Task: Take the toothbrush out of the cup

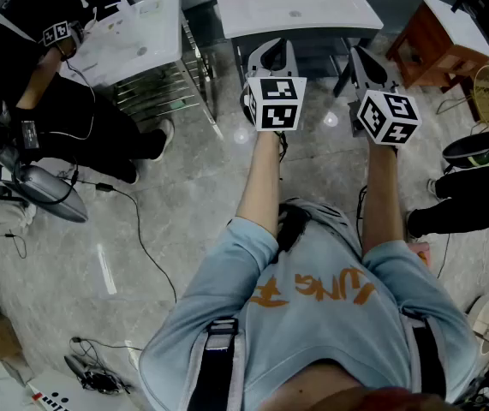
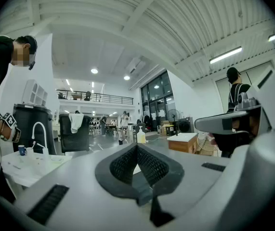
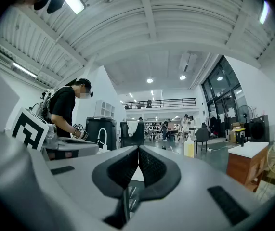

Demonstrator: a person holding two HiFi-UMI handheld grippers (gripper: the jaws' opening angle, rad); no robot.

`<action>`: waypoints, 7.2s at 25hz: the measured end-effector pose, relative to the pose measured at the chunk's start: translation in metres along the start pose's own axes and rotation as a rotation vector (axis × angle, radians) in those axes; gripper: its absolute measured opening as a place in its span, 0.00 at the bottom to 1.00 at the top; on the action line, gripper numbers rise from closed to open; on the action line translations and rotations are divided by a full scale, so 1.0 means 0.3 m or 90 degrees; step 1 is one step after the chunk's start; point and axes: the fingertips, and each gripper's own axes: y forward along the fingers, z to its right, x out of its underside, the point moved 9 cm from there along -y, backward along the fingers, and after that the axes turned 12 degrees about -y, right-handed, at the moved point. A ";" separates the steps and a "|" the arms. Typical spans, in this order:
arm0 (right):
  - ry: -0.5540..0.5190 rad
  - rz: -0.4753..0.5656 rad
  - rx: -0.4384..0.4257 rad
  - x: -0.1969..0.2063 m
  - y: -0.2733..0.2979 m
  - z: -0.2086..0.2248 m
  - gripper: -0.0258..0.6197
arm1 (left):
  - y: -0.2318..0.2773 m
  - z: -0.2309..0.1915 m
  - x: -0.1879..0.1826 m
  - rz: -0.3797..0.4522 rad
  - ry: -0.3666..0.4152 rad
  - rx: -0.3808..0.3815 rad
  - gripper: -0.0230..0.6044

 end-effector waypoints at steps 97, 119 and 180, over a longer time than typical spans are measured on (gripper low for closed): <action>0.099 -0.127 -0.014 0.581 1.646 1.015 0.09 | 1.893 -0.374 0.176 -0.169 -0.056 0.019 0.05; -0.019 -0.205 -0.144 0.715 2.201 1.069 0.09 | 2.179 -0.634 0.358 -0.233 -0.147 -0.049 0.05; -0.096 -0.322 -0.182 0.815 2.603 1.127 0.10 | 2.294 -0.771 0.470 -0.255 -0.203 -0.087 0.05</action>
